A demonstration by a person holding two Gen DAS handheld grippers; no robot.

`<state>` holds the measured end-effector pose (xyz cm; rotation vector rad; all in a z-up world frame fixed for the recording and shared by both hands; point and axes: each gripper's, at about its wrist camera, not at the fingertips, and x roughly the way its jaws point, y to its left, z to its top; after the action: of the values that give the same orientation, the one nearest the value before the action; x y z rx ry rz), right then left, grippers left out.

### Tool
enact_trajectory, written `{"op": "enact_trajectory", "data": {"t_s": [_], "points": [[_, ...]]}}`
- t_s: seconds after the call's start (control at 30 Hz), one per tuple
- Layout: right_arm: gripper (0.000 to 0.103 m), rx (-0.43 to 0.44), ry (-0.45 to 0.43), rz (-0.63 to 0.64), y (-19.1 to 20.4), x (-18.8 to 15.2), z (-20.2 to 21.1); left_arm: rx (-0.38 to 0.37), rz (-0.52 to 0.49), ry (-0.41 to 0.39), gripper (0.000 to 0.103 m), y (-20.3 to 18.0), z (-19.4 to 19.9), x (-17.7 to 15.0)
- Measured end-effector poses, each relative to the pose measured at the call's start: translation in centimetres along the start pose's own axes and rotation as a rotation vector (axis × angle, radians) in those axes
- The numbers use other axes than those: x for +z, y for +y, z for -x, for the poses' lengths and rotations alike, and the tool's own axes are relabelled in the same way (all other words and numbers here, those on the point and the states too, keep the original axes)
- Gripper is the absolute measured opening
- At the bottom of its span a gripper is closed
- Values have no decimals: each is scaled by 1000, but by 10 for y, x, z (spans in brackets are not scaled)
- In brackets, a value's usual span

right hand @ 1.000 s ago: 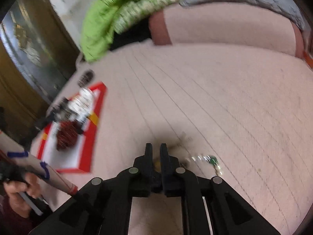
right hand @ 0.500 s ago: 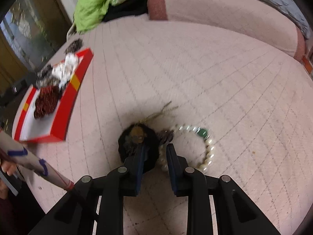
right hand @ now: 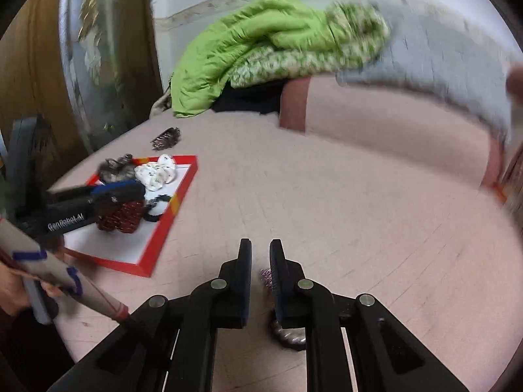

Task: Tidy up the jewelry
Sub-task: 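Move the right gripper to the black hair tie by the pearl bracelet and grasp it, then grasp the pearl pendant with the left gripper while right holds the black hair tie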

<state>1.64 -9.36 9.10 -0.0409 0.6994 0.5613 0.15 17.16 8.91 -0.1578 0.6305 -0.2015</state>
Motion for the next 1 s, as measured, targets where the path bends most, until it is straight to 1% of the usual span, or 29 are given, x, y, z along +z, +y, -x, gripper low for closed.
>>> {"op": "enact_trajectory", "data": {"t_s": [0.07,0.1,0.13,0.17,0.23,0.27,0.3,0.33,0.4,0.43,0.47,0.5,0.6,0.67,0.73,0.83,0.87,0.93,0.97,1.0], "points": [[12,47,-28,-53,-7,2,5,-6,5,-2,24,0,-1,1],[13,120,-53,-121,-17,4,11,-9,7,0,24,0,-1,1],[13,174,-79,-180,-26,5,15,-10,3,6,24,-1,-3,1],[13,203,-100,-216,-29,4,17,-8,-2,11,24,-2,-5,0],[13,299,-149,-296,-38,6,25,-11,-14,23,24,-5,-7,-2],[13,301,-156,-298,-37,8,27,-16,-19,30,24,-7,-9,-3],[13,253,-158,-276,-35,8,29,-20,-23,34,24,-9,-10,-4],[13,164,-139,-233,-30,8,28,-21,-29,36,24,-11,-10,-5],[14,43,-77,-180,-25,6,18,-34,-39,49,26,-15,-13,-7],[18,37,3,-188,-27,1,4,-54,-41,61,31,-18,-15,-9],[27,43,60,-204,-31,-3,-5,-72,-45,72,34,-21,-17,-10],[31,27,132,-226,-35,-11,-19,-85,-53,80,38,-26,-19,-12],[31,-42,233,-241,-44,-26,-36,-107,-76,95,38,-40,-23,-17],[31,-57,249,-269,-53,-31,-39,-124,-79,103,38,-47,-26,-19],[31,-34,274,-299,-59,-37,-41,-134,-82,111,38,-52,-29,-21],[31,-52,320,-301,-59,-45,-52,-139,-90,121,38,-56,-32,-24],[31,-39,331,-304,-56,-44,-58,-140,-91,123,38,-57,-32,-25],[30,-30,306,-293,-51,-44,-58,-137,-96,122,38,-57,-32,-24],[16,-37,300,-287,-50,-43,-58,-133,-98,120,38,-57,-31,-25],[11,-37,294,-286,-52,-43,-59,-130,-98,117,38,-56,-30,-25]]}}
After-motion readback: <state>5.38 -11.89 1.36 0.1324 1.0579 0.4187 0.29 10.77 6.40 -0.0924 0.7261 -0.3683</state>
